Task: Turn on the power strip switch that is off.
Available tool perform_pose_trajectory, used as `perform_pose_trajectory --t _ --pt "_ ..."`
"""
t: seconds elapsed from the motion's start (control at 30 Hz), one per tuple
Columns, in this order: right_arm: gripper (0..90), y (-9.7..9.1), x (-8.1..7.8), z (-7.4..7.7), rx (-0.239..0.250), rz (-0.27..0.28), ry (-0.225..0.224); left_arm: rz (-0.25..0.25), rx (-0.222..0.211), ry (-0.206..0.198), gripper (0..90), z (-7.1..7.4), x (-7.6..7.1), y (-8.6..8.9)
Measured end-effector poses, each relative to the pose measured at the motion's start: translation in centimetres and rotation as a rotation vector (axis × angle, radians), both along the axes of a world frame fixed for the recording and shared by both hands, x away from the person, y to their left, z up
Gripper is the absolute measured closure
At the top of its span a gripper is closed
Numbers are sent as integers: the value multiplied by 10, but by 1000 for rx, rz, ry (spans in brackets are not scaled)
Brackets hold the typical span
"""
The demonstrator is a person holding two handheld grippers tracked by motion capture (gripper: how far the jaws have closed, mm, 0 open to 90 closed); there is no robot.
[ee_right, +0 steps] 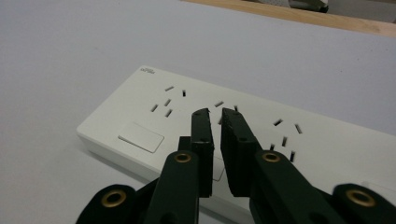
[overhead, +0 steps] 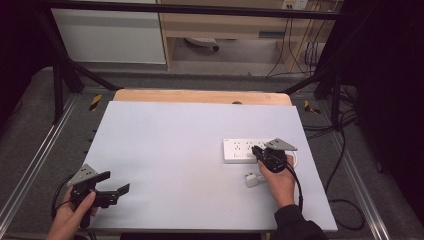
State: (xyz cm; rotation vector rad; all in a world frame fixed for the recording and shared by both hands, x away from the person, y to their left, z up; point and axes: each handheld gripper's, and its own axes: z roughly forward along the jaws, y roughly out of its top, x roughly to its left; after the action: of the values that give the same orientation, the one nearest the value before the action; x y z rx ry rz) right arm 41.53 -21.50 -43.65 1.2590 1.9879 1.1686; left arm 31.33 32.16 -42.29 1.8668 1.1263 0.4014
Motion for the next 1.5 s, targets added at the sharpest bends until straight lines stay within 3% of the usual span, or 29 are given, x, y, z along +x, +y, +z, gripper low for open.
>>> perform_pose_trajectory --t 0.37,0.8,1.03,1.3,1.5 --pt "703 2 -1 4 23 -1 0 1 0 1 79 0 0 0" --pt "451 2 1 6 64 -34 25 1 1 1 79 0 0 0" --pt "357 4 0 12 74 -43 18 2 1 2 80 0 0 0" --pt "66 8 -3 23 83 -59 -4 4 3 3 79 0 0 0" --pt "30 8 -4 29 93 -58 -19 4 6 4 79 -1 0 0"
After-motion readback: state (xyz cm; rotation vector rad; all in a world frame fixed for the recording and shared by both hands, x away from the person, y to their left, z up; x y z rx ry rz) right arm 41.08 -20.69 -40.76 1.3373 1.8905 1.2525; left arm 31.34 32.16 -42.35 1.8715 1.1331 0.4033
